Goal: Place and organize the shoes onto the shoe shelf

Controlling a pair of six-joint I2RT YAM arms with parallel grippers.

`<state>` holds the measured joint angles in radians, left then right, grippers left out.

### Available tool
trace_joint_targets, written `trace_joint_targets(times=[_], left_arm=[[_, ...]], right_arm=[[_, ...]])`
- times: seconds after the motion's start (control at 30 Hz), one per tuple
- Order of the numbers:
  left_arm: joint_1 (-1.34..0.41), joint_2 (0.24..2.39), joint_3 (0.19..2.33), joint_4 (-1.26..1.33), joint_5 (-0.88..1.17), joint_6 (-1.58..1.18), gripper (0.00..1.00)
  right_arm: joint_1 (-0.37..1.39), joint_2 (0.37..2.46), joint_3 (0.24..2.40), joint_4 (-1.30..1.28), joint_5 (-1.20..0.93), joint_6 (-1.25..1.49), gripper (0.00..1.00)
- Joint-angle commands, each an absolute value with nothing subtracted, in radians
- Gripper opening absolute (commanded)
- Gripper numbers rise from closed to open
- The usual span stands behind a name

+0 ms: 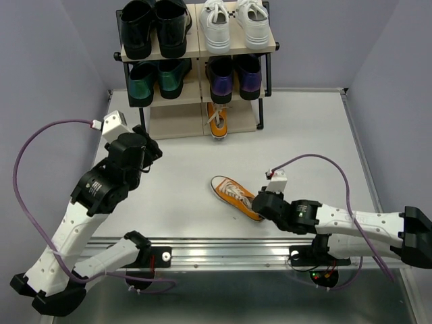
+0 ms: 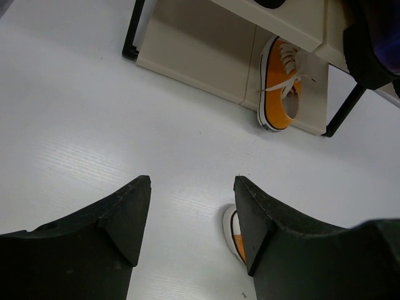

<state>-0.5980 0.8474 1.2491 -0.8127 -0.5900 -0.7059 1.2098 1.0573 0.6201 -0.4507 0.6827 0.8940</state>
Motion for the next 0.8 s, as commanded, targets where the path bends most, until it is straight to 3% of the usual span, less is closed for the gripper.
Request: trace_joint_targets(times=[0.0, 0.1, 0.13, 0.2, 0.3, 0.77], left_arm=[[-0.594, 0.865, 1.23, -0.739, -0.574, -0.687, 0.67], [-0.594, 0.876, 1.227, -0.727, -0.557, -0.687, 0.67], [-0.594, 0.879, 1.226, -0.724, -0.552, -0.689, 0.67], [-0.594, 0.879, 1.226, -0.724, -0.552, -0.692, 0.67], [-0.594, 0.876, 1.218, -0.719, -0.546, -0.695, 0.67], [-0.594, 0.864, 1.192, -0.7, -0.534, -0.695, 0.67]], right_arm=[[1.194, 1.008, 0.603, -0.483, 0.758, 1.049, 0.01], [1.193, 1.048, 0.601, -0.486, 0.715, 1.075, 0.06], [1.193, 1.061, 0.618, -0.485, 0.704, 1.057, 0.19], [1.193, 1.094, 0.638, -0.495, 0.681, 1.025, 0.38], [1.193, 1.108, 0.664, -0.514, 0.664, 0.991, 0.46], [1.141, 1.186, 0.667, -0.558, 0.597, 0.971, 0.47]])
